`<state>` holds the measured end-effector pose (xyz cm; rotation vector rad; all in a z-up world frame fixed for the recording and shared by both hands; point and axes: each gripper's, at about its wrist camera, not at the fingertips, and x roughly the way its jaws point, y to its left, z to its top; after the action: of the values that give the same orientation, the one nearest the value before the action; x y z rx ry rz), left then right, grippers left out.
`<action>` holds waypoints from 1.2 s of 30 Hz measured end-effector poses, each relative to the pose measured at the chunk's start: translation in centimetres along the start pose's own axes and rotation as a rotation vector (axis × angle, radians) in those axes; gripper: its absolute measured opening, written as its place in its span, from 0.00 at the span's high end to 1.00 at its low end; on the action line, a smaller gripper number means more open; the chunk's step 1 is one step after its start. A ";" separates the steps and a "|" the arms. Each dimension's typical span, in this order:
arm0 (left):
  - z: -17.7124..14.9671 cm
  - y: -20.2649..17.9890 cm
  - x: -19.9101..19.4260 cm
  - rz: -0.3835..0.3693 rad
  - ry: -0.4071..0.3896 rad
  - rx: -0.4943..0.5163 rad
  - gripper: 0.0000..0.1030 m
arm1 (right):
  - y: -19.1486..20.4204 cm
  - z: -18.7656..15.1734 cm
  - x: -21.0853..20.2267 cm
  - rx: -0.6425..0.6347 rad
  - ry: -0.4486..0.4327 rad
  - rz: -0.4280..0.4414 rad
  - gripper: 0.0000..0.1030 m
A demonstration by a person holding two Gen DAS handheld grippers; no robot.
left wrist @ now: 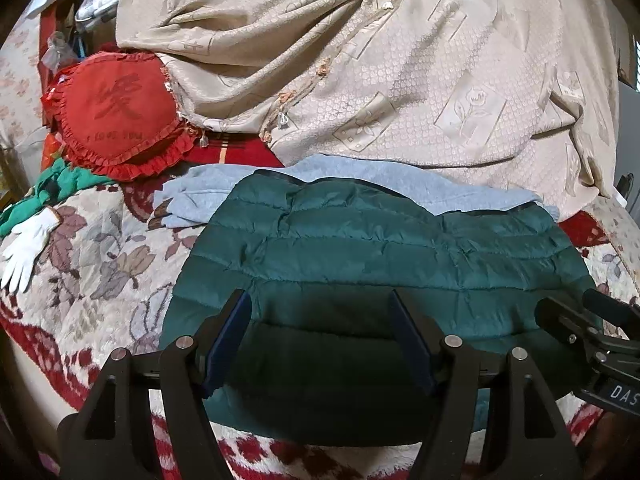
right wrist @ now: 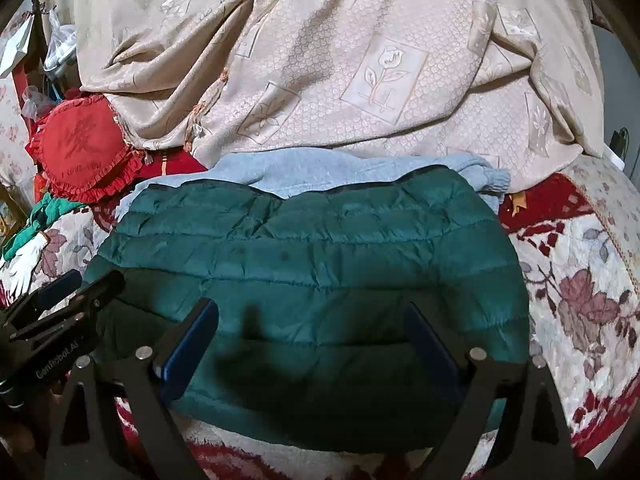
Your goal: Fold large clothes
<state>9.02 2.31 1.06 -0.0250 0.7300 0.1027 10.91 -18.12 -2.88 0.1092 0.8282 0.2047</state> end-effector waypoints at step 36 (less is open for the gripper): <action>-0.9 0.4 -2.1 0.016 -0.026 -0.008 0.48 | 1.4 -0.7 -1.5 -0.024 0.000 0.015 0.06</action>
<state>6.79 2.43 1.80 -0.0252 0.7043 0.1207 9.21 -17.07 -2.08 0.0932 0.8253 0.2289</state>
